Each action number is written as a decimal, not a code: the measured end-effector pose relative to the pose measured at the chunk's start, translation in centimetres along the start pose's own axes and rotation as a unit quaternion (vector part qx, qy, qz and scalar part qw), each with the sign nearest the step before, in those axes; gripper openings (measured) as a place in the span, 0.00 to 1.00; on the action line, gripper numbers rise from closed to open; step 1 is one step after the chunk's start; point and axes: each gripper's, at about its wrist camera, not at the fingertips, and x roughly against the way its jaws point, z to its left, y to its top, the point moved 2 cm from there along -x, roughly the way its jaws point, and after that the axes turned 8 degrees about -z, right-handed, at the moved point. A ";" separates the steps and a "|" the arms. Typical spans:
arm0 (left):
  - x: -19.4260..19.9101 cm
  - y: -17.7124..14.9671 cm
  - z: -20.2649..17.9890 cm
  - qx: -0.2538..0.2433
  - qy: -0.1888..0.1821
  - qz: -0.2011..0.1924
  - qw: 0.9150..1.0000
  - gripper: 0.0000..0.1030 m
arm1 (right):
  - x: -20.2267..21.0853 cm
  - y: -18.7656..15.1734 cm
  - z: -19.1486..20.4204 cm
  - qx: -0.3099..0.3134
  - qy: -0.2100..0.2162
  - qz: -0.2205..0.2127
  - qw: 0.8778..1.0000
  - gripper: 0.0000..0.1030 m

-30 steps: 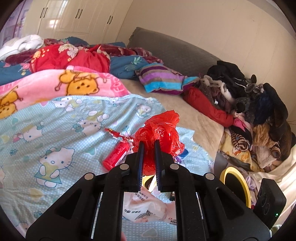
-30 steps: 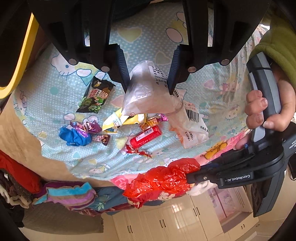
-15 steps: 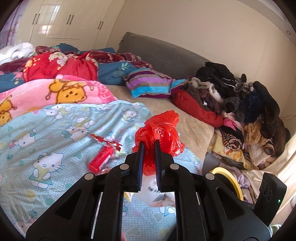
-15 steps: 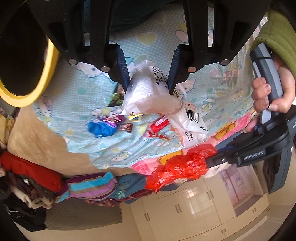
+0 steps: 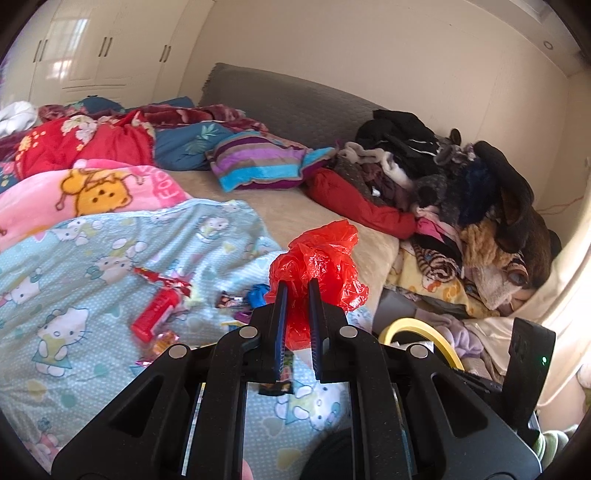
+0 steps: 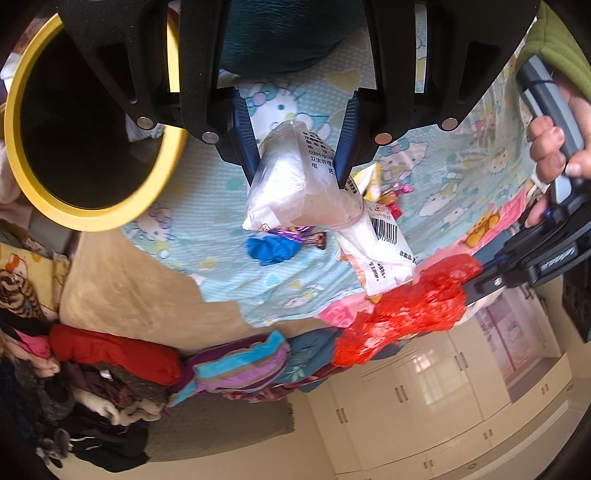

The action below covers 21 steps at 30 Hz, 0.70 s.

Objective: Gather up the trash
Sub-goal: 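Carry the red bag and clear bag over the trash bin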

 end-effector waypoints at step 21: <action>-1.1 -2.1 -5.6 -0.040 -0.073 0.029 0.996 0.06 | 3.7 1.1 -8.7 -0.081 -0.093 -0.041 0.991 0.38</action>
